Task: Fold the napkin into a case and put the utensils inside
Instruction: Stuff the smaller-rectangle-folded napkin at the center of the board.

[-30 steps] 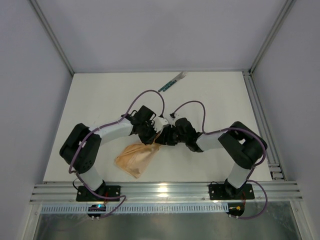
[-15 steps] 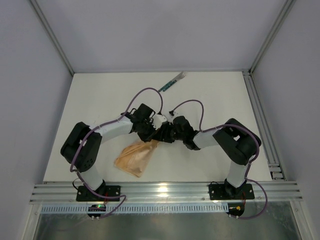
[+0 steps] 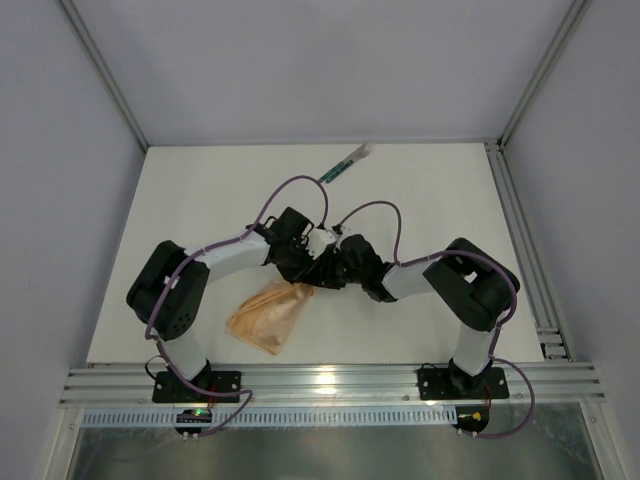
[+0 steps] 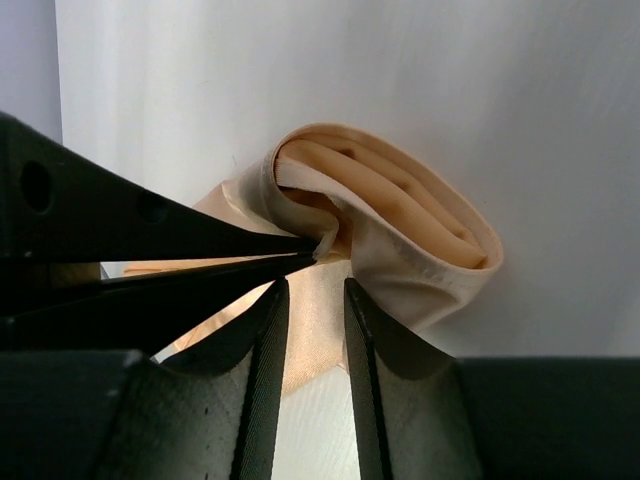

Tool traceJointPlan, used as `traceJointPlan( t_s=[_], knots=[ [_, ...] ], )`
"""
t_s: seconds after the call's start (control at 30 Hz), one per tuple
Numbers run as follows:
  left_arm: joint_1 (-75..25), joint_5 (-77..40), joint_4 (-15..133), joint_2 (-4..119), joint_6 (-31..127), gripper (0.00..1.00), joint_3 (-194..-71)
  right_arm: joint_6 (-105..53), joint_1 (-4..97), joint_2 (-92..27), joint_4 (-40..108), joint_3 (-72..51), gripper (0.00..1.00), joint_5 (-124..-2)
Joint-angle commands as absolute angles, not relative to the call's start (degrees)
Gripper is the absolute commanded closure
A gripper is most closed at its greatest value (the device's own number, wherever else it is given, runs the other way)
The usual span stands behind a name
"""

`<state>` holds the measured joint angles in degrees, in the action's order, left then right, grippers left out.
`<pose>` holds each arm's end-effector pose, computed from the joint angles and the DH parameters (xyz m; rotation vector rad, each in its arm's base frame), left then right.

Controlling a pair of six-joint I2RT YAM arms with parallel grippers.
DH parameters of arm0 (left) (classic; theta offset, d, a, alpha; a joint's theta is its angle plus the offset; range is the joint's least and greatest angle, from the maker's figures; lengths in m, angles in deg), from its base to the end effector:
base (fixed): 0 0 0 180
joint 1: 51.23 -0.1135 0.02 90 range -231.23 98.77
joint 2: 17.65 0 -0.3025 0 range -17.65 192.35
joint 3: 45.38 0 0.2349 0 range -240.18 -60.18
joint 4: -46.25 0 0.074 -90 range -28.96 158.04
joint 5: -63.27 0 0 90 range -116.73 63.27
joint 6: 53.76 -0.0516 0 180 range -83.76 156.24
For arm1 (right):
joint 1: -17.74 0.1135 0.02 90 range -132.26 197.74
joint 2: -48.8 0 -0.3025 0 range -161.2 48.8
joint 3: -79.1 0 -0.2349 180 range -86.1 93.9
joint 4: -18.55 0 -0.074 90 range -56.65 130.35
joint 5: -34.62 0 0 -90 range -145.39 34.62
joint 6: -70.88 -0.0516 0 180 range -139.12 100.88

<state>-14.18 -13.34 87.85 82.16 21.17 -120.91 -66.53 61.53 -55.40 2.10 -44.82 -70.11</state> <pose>0.2613 -0.2122 0.2016 1.2662 2.4327 -0.4276 0.2483 0.2562 0.1668 -0.0951 2.3522 1.1486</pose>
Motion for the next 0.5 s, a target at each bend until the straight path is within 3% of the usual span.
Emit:
traceJointPlan(
  t_s=[0.0, 0.47],
  knots=[
    [-13.35, -12.14, 86.09, 82.99, 22.09, 1.0, -122.23, -67.81, 62.91, -52.36, -0.22, -44.0, 0.68, -68.49],
    [-13.7, -11.79, 88.29, 83.42, 23.67, 1.0, -123.9, -63.77, 63.0, -47.09, 1.09, -48.57, 0.72, -65.14]
  ],
)
